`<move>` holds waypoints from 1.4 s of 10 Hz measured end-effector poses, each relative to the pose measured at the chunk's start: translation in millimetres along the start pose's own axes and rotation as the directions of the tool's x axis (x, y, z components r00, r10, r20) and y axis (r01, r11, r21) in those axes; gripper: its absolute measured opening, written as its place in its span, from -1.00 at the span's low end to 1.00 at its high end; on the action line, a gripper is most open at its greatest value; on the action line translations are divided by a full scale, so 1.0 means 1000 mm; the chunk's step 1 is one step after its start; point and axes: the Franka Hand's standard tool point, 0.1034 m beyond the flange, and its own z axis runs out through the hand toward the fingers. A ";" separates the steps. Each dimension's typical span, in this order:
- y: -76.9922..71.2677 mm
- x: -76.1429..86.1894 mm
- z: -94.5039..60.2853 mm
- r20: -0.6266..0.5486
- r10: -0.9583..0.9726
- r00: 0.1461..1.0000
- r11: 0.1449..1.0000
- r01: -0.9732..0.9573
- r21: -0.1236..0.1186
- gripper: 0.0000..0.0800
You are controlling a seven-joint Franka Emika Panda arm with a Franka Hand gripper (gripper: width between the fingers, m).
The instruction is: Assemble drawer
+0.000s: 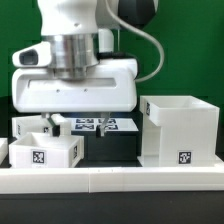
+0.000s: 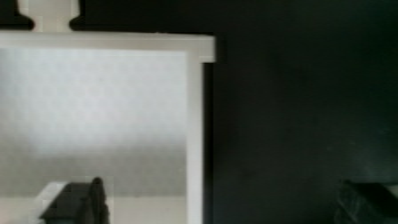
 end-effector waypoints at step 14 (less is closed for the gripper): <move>0.012 -0.032 0.043 -0.040 -0.022 0.999 0.999 0.020 -0.036 0.62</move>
Offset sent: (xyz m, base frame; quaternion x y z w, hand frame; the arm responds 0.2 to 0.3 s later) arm 0.0000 0.0000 0.0000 0.0000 0.0000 0.0000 1.0000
